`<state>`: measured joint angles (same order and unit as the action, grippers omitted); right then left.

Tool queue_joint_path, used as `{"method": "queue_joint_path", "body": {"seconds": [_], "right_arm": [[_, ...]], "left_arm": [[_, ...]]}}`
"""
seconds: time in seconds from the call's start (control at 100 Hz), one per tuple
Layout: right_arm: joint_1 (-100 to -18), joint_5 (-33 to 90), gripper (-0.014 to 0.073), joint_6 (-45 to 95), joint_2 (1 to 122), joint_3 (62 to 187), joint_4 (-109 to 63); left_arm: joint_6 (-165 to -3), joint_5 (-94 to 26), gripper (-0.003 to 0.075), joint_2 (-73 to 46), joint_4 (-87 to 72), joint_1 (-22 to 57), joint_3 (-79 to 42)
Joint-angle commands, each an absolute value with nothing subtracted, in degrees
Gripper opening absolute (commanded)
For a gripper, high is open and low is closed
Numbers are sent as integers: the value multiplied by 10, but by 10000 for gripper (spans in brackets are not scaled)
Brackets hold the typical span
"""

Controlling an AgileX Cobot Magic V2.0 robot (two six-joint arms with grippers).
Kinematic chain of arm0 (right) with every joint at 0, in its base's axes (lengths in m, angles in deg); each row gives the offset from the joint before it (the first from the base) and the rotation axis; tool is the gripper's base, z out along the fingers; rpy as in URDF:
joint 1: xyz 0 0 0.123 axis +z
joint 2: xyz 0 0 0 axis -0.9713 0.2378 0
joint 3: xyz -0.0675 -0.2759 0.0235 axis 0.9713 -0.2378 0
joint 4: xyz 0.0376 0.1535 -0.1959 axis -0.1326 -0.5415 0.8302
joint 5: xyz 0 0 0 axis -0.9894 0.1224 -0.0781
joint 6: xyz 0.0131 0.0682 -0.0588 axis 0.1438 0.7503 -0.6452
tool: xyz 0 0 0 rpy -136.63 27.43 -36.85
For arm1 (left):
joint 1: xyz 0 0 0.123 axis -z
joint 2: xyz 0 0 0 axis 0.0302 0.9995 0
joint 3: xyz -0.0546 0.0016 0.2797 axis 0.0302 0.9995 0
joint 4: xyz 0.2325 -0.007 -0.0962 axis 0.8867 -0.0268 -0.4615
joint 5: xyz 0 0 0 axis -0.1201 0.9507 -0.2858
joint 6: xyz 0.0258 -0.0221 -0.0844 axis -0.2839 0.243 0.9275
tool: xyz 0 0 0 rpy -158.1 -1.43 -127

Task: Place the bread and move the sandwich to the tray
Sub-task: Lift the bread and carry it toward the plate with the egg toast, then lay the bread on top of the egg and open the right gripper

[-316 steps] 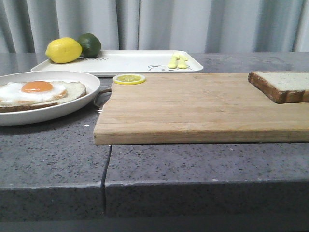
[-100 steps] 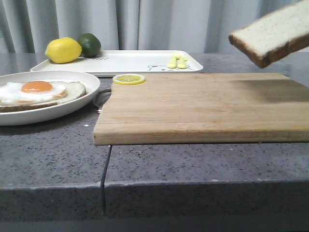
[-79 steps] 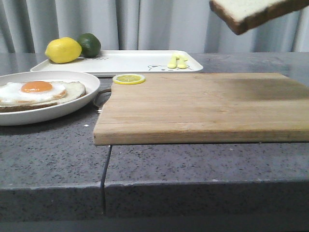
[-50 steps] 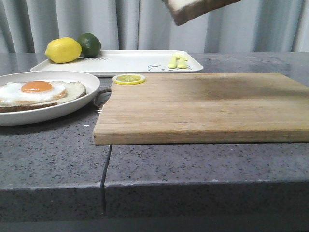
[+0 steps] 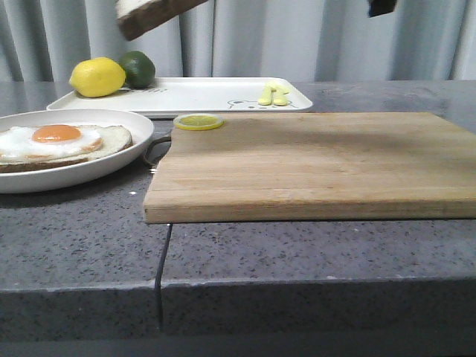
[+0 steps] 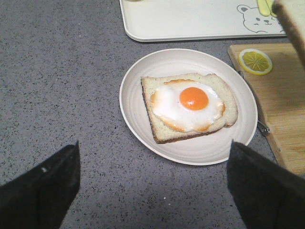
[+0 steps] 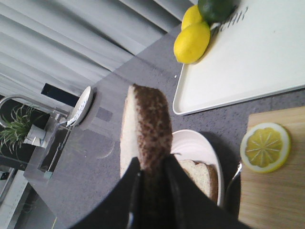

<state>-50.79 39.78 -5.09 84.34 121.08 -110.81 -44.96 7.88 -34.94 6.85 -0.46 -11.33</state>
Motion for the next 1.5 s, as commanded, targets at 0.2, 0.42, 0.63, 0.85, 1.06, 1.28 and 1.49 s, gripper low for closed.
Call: {"method": "queue_joint_path", "body": {"seconds": [0.2, 0.42, 0.63, 0.85, 1.06, 1.28, 1.49], "right_arm": [[-427, 359, -59, 3, 932, 1310, -1159], [-387, 347, -59, 43, 994, 1351, -1159], [-365, 338, -59, 50, 1031, 1372, -1159], [-361, 339, -59, 50, 1049, 1372, -1159], [-359, 348, -59, 50, 1063, 1372, -1158], [-359, 349, -55, 44, 1067, 1363, -1158], [-359, 349, 125, 29, 1067, 1362, -1158]], "left_arm": [[-450, 41, 585, -345, 57, -1, -132], [-450, 41, 585, -345, 57, -1, -132], [-450, 41, 585, -345, 57, -1, -132], [-450, 41, 585, -345, 57, -1, -132], [-450, 41, 585, -345, 57, -1, -132], [-450, 41, 585, -345, 57, -1, -132], [-450, 41, 585, -345, 57, -1, -132]]}}
